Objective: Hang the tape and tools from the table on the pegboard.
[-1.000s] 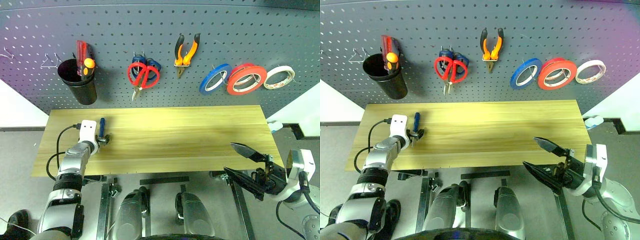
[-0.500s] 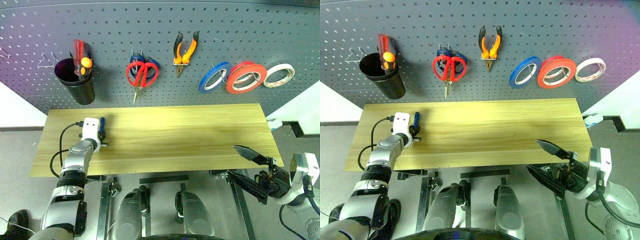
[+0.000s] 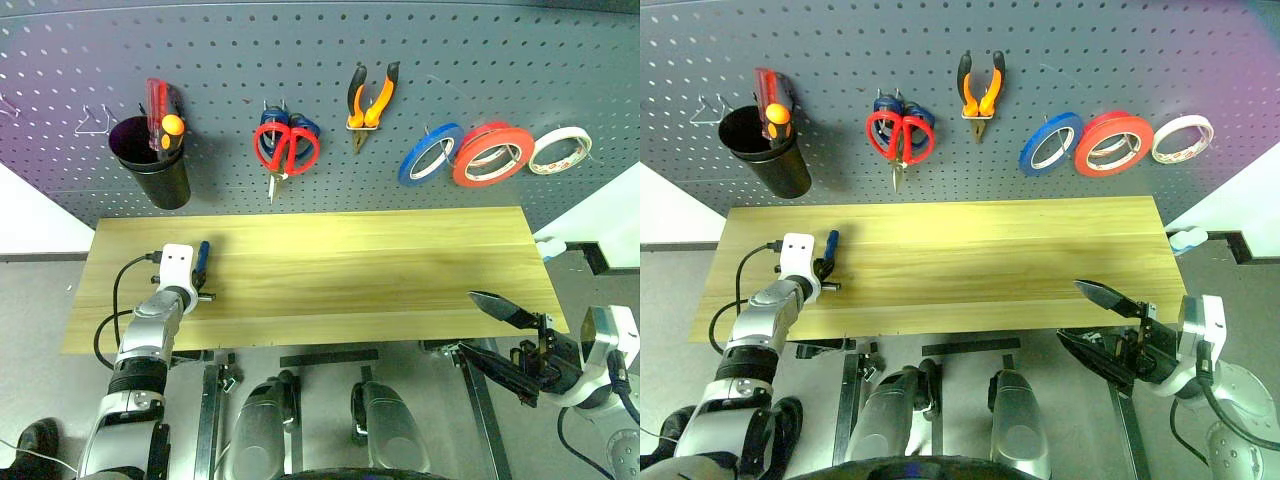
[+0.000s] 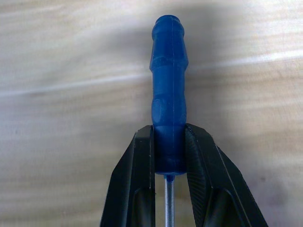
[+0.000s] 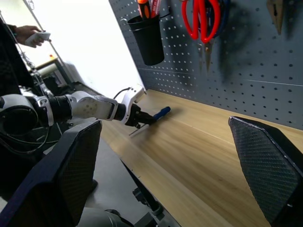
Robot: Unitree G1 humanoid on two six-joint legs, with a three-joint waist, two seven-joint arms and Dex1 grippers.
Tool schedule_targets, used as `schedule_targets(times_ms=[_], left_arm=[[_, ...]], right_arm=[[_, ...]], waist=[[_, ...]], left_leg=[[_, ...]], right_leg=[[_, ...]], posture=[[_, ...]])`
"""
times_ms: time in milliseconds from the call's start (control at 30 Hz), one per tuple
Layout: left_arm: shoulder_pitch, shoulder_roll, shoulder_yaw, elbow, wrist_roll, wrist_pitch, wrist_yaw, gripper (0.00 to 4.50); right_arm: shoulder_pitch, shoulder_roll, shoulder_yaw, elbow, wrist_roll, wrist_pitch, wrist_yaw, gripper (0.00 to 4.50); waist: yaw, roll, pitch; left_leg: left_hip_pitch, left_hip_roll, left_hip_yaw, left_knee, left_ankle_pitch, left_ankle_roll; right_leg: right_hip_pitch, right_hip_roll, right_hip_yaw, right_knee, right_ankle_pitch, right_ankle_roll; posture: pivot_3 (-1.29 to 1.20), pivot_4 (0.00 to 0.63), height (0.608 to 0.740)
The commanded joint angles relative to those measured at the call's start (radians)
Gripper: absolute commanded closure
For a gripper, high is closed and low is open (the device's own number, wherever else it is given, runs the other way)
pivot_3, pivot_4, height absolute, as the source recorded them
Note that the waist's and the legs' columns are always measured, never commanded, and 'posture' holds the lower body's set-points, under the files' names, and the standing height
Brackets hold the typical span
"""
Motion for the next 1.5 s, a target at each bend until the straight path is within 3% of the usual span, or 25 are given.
schedule_targets(times_ms=[33, 533, 733, 1100, 1367, 1500], left_arm=[[0.033, -0.007, -0.002, -0.101, -0.004, 0.014, 0.003, 3.97], [0.218, 0.005, -0.027, -0.48, 0.009, 0.079, -0.024, 3.97], [0.3, -0.005, -0.051, -0.63, 0.014, 0.018, -0.043, 3.97], [0.307, 0.009, -0.082, -0.675, 0.052, -0.137, -0.07, 3.97], [0.315, 0.007, -0.125, -0.716, 0.099, -0.285, -0.071, 3.97], [0.291, 0.004, -0.089, -0.743, 0.101, -0.32, -0.041, 3.97]], right_arm=[[-0.016, 0.012, 0.002, 0.02, 0.011, -0.019, 0.035, 0.0], [-0.174, 0.063, 0.029, 0.18, 0.016, -0.047, 0.123, 0.0], [-0.267, 0.101, 0.052, 0.262, -0.016, -0.1, 0.153, 0.0], [-0.428, 0.111, 0.045, 0.521, -0.057, -0.199, 0.263, 0.0], [-0.493, 0.117, 0.053, 0.595, -0.085, -0.237, 0.285, 0.0], [-0.494, 0.119, 0.057, 0.581, -0.087, -0.236, 0.284, 0.0]], waist=[[0.001, 0.0, 0.0], [0.003, -0.002, -0.01], [0.006, -0.001, -0.044], [0.01, 0.002, -0.125], [0.011, 0.005, -0.168], [0.021, 0.007, -0.18]], left_leg=[[0.0, 0.0, 0.0, 0.0, 0.0, 0.0], [-0.001, -0.001, 0.0, 0.003, 0.005, -0.007], [-0.001, -0.001, 0.0, 0.005, 0.005, -0.008], [0.004, -0.001, 0.001, 0.005, 0.006, -0.008], [0.005, -0.001, 0.001, 0.006, 0.006, -0.008], [0.005, -0.001, 0.001, 0.007, 0.006, -0.008]], right_leg=[[0.0, 0.0, 0.0, 0.0, 0.0, 0.0], [0.004, -0.003, -0.015, 0.006, 0.0, 0.001], [0.005, -0.003, -0.018, 0.007, 0.001, 0.002], [0.01, -0.001, -0.019, 0.008, 0.001, 0.002], [0.011, 0.001, -0.018, 0.008, 0.001, 0.002], [0.011, 0.001, -0.018, 0.008, 0.001, 0.002]], posture=[[-0.1, 0.265, 0.74], [-0.07, 0.157, 0.74], [-0.06, 0.108, 0.74], [-0.05, 0.03, 0.74], [-0.04, 0.007, 0.74], [-0.04, 0.004, 0.74]])
